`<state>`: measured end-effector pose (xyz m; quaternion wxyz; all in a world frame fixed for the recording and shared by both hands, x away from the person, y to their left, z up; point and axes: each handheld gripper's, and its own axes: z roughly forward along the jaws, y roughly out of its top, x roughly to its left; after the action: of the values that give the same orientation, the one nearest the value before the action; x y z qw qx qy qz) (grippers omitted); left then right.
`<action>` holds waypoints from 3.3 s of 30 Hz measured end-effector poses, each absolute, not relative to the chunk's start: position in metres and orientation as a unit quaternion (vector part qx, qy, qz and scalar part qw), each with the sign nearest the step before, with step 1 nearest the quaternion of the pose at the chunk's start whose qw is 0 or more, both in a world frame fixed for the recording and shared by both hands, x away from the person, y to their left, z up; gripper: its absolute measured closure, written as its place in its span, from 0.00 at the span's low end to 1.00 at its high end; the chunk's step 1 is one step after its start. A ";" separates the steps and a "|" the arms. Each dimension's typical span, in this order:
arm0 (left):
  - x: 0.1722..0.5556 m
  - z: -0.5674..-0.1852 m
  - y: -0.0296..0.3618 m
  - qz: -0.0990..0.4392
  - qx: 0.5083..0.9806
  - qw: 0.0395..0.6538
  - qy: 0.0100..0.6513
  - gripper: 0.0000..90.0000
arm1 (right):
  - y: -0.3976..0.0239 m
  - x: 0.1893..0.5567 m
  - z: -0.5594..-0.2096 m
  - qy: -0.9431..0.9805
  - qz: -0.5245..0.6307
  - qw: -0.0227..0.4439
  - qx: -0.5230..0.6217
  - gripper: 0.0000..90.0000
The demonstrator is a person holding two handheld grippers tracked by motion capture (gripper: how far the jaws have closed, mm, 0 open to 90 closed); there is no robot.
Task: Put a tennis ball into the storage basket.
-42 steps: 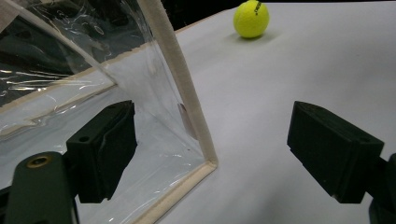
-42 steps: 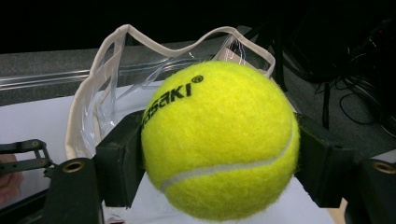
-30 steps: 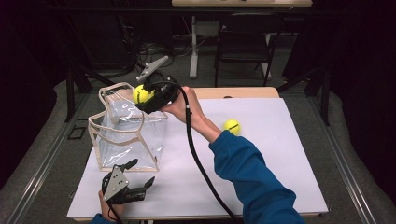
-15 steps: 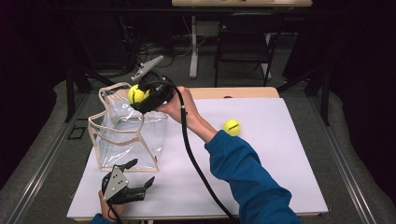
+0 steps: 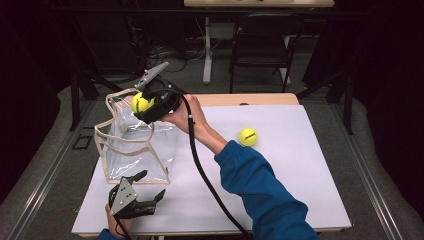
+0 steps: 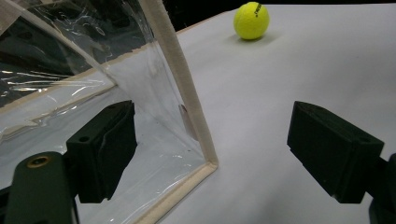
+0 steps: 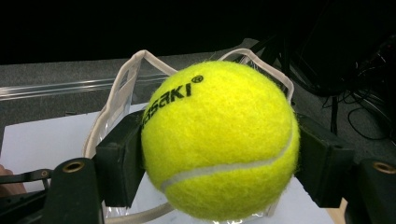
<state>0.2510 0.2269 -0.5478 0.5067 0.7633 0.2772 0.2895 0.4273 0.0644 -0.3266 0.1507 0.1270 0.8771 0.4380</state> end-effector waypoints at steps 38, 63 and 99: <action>0.251 -0.548 0.227 0.289 0.763 0.507 0.277 0.18 | 0.085 0.427 -0.344 0.881 0.437 0.133 0.126 0.29; 0.251 -0.548 0.227 0.288 0.763 0.508 0.277 0.18 | 0.095 0.428 -0.354 0.893 0.413 0.126 0.126 0.29; 0.251 -0.548 0.227 0.287 0.763 0.509 0.277 0.18 | 0.042 0.416 -0.345 0.882 0.440 0.109 0.125 0.00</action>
<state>0.2514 0.2271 -0.5480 0.5087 0.7628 0.2773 0.2870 0.4159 0.0423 -0.3453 0.1090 0.1250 0.8824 0.4403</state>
